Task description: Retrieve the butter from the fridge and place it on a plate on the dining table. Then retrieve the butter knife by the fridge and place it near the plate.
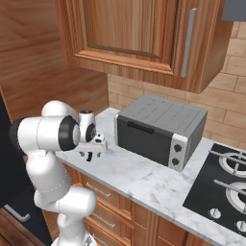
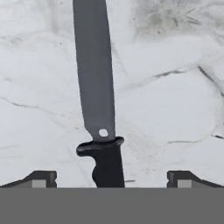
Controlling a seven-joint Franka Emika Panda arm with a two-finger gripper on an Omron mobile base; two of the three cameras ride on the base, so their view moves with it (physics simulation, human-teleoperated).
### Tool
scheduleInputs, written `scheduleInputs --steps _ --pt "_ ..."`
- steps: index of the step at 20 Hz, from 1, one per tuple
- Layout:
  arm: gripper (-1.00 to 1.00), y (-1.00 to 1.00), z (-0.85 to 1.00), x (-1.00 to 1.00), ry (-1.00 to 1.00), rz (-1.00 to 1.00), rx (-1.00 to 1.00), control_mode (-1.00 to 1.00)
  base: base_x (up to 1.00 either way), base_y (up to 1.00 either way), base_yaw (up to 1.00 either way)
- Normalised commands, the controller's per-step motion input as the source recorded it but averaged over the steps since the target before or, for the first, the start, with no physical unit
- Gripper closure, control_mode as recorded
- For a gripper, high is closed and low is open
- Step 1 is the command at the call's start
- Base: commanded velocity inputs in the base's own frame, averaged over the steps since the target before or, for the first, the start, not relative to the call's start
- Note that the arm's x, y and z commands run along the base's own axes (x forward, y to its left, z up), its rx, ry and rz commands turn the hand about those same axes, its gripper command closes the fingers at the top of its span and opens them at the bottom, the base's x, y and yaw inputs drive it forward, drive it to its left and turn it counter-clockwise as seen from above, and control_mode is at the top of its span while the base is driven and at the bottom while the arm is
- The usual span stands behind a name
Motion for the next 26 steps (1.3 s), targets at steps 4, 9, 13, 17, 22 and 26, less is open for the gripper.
scheduleInputs --steps 4,9,13,17,22,26 --pt "1.00 0.00 -0.14 0.00 0.06 0.00 0.00 -1.00 0.00 0.00 0.00" --pt "1.00 0.00 -0.17 0.00 0.07 0.00 0.00 -1.00 0.00 0.00 0.00" --pt "1.00 0.02 -0.13 0.00 0.05 0.00 0.00 -1.00 0.00 0.00 0.00" --pt "1.00 0.09 -0.08 0.00 0.05 0.00 0.00 -1.00 0.00 0.00 0.00" --pt "1.00 0.04 0.00 0.00 0.00 -0.02 0.00 -1.00 0.00 0.00 0.00" --pt "1.00 0.26 0.25 -0.07 0.00 -0.14 0.00 -1.00 0.00 0.00 0.00"
